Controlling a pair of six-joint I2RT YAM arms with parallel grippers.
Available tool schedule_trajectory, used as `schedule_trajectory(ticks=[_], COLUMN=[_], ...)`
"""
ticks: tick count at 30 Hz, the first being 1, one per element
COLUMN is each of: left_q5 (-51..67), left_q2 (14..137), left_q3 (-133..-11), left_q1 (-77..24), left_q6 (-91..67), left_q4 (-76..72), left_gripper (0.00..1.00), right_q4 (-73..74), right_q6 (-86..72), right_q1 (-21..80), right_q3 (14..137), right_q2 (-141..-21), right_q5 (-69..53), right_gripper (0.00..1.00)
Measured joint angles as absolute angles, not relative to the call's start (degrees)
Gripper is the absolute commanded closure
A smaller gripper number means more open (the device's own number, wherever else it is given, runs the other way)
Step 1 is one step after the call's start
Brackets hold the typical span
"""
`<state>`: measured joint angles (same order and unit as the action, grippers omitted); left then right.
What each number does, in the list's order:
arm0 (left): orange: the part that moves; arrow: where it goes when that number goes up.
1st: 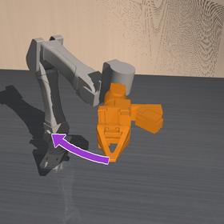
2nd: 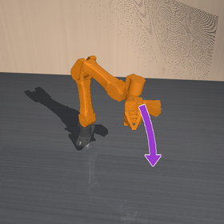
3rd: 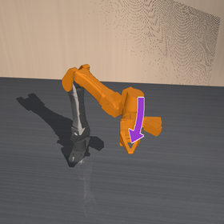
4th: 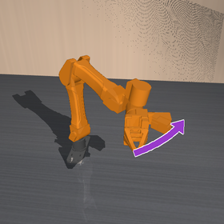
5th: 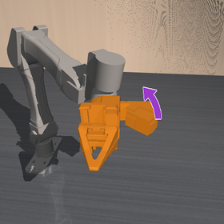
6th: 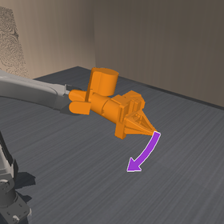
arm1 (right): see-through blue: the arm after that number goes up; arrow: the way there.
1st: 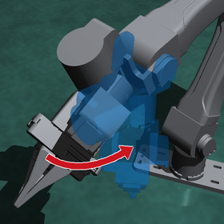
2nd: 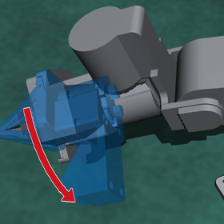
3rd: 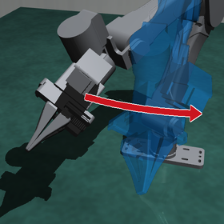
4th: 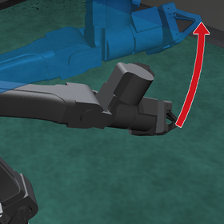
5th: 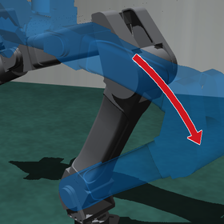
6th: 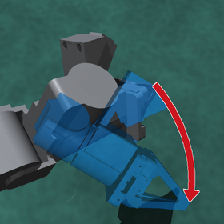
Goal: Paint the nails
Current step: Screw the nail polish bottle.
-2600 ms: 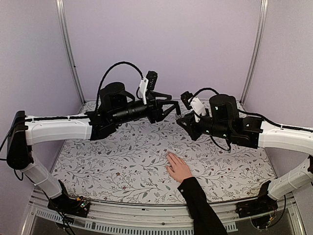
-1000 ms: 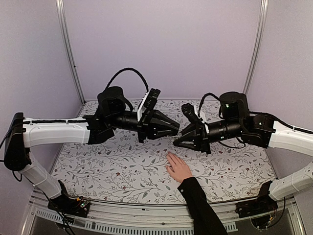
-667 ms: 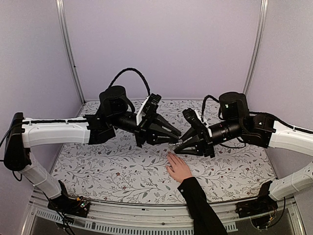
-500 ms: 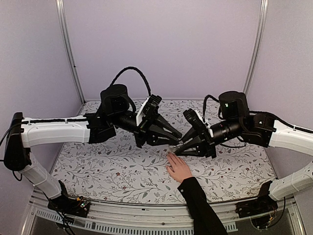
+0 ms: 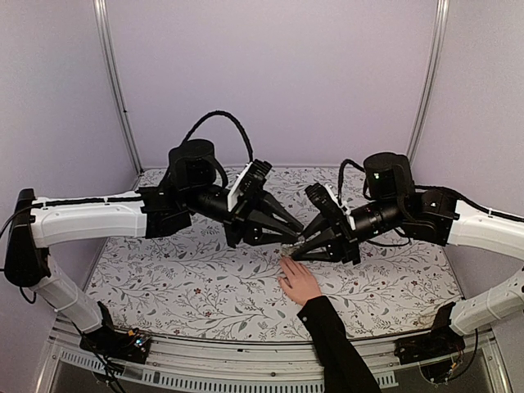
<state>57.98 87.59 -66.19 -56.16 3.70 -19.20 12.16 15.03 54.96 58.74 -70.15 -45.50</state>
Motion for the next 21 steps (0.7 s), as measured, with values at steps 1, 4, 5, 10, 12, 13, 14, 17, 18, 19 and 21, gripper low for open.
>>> schedule_trajectory(ticks=[1,4,5,10,12,13,14,17,18,19,21], left_q5=[57.19,55.02,54.15,46.35,42.7,41.36,39.42,34.52,32.95,31.79,29.5], left_q2=[87.22,85.3,84.58,79.44,77.8,77.19,76.44,75.09,74.76,74.54,74.06], left_q3=[-65.89,-63.2,-62.52,-57.82,-56.1,-55.44,-54.7,-53.69,-53.6,-53.54,-53.52], left_q1=[-56.03,-54.48,-53.89,-49.41,-48.1,-47.66,-47.22,-46.78,-46.7,-46.68,-46.63], left_q6=[3.03,0.4,-0.14,-3.86,-5.56,-6.28,-7.25,-9.5,-10.15,-10.61,-11.4], left_q4=[-19.29,-19.97,-20.43,-22.13,-23.0,-23.38,-23.53,-23.55,-23.51,-23.46,-23.46], left_gripper=[0.64,0.54,0.54,0.49,0.5,0.5,0.5,0.5,0.5,0.5,0.5], right_q4=[11.77,10.2,9.54,6.59,5.54,5.28,4.91,4.64,4.69,4.69,4.51], right_q6=[15.05,14.92,14.72,13.45,12.6,12.16,11.49,9.93,9.5,8.86,7.88], right_q1=[54.96,54.96,54.87,54.72,54.72,54.7,54.68,54.43,54.28,54.15,53.93], right_q3=[58.76,59.64,59.64,59.64,59.64,59.64,59.64,59.81,60.01,60.4,61.01], right_q2=[-70.15,-70.15,-70.15,-70.08,-70.08,-70.08,-70.11,-70.26,-70.48,-70.85,-71.79], right_q5=[-45.39,-44.71,-44.27,-42.87,-40.6,-38.96,-36.82,-30.52,-28.58,-26.63,-22.35], right_gripper=[1.0,1.0,1.0,1.0,1.0,1.0,1.0,1.0,1.0,1.0,1.0])
